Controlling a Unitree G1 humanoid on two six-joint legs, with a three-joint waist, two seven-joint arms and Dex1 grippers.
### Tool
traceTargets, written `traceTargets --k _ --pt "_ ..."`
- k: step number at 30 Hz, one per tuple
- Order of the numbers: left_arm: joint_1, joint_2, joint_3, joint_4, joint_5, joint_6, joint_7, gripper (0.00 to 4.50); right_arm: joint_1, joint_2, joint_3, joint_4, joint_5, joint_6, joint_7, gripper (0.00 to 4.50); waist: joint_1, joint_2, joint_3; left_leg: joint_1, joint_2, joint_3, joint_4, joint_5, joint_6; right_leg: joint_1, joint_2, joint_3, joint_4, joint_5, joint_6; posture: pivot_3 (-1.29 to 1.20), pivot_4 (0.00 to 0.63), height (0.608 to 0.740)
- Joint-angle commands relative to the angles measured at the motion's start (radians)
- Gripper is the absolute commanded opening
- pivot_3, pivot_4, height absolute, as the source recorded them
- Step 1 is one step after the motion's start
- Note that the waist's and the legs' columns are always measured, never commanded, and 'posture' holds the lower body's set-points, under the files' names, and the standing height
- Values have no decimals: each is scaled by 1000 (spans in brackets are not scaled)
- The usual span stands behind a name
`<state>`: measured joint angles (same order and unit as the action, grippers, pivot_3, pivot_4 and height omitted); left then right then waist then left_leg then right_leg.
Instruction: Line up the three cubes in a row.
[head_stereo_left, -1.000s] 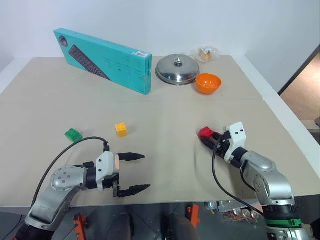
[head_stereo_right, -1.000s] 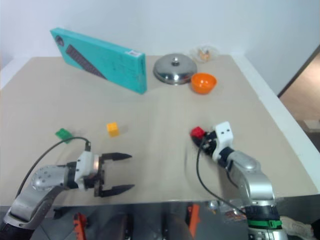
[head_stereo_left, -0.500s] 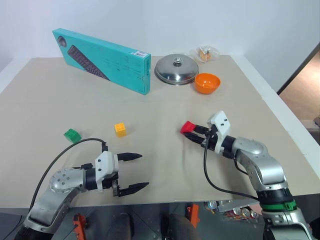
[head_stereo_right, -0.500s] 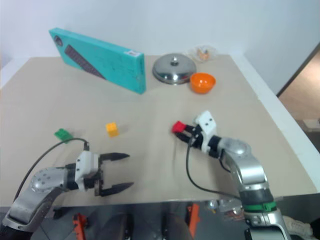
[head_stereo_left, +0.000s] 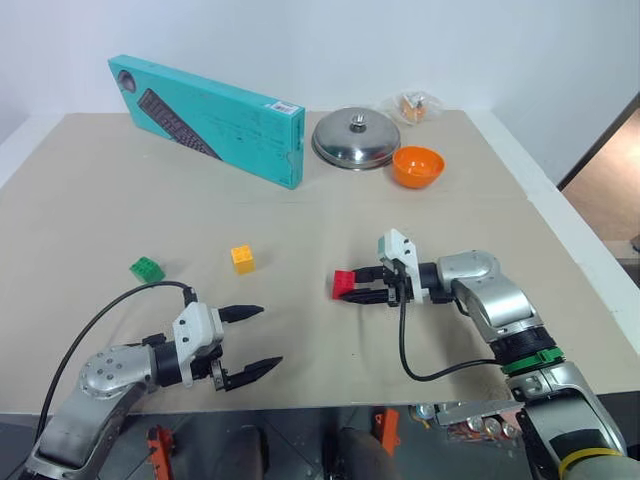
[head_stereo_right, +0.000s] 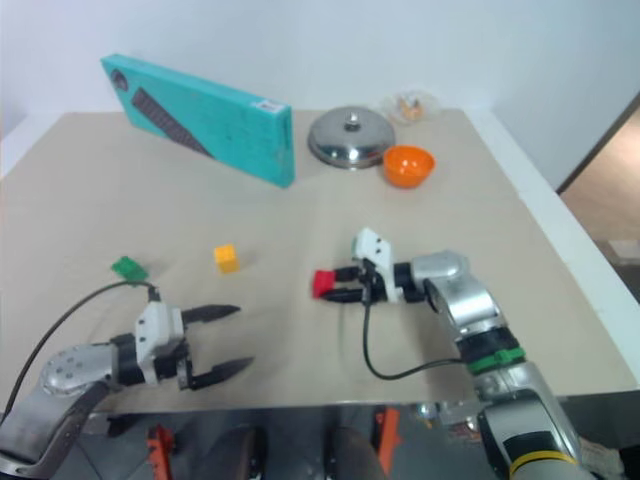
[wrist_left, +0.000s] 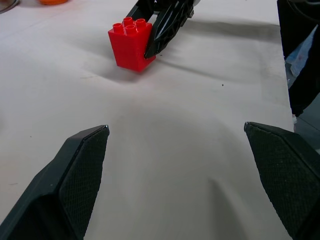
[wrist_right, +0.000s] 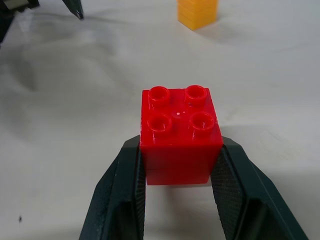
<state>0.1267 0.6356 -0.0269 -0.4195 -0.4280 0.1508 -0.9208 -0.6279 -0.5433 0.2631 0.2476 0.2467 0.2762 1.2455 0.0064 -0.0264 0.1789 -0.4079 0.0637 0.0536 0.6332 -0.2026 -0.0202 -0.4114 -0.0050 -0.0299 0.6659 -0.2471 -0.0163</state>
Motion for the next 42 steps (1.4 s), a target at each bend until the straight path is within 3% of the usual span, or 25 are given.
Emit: traceTargets --k 1,25,27,33,34,37,42 --pt "25 -6 12 -55 10 -14 22 4500 -1 30 12 -54 -7 -23 3 1232 0 0 0 0 0 0 0 0 0 0 0 0 0 0 0 0 150 740" --pt "14 -2 10 -56 15 -11 28 4500 -19 67 42 55 -65 -124 63 1232 1 0 0 0 0 0 0 0 0 0 0 -1 0 1 -1 0 150 740" --pt "17 -1 11 -59 17 -11 29 4500 -27 59 42 53 -63 -111 79 2246 1 0 0 0 0 0 0 0 0 0 0 0 0 1 -1 0 150 740" --pt "29 -3 25 -64 15 -8 47 4500 -34 54 8 -8 -34 -77 82 4284 1 0 0 0 0 0 0 0 0 0 0 0 0 1 -1 0 150 740" --pt "35 -4 29 -67 14 -6 55 4500 -31 51 -2 -37 -24 -65 76 4469 1 0 0 0 0 0 0 0 0 0 0 0 0 1 -1 0 150 740" --pt "56 -16 53 -72 10 2 91 4500 -20 43 -30 -125 12 -15 57 4469 0 0 0 0 1 0 0 0 0 0 0 0 0 1 -1 0 150 740" --pt "69 -106 194 -77 -25 74 290 4500 -18 46 -87 -323 108 126 -11 4469 1 0 0 0 3 -1 0 0 0 -1 -1 -1 1 1 -1 0 150 740"
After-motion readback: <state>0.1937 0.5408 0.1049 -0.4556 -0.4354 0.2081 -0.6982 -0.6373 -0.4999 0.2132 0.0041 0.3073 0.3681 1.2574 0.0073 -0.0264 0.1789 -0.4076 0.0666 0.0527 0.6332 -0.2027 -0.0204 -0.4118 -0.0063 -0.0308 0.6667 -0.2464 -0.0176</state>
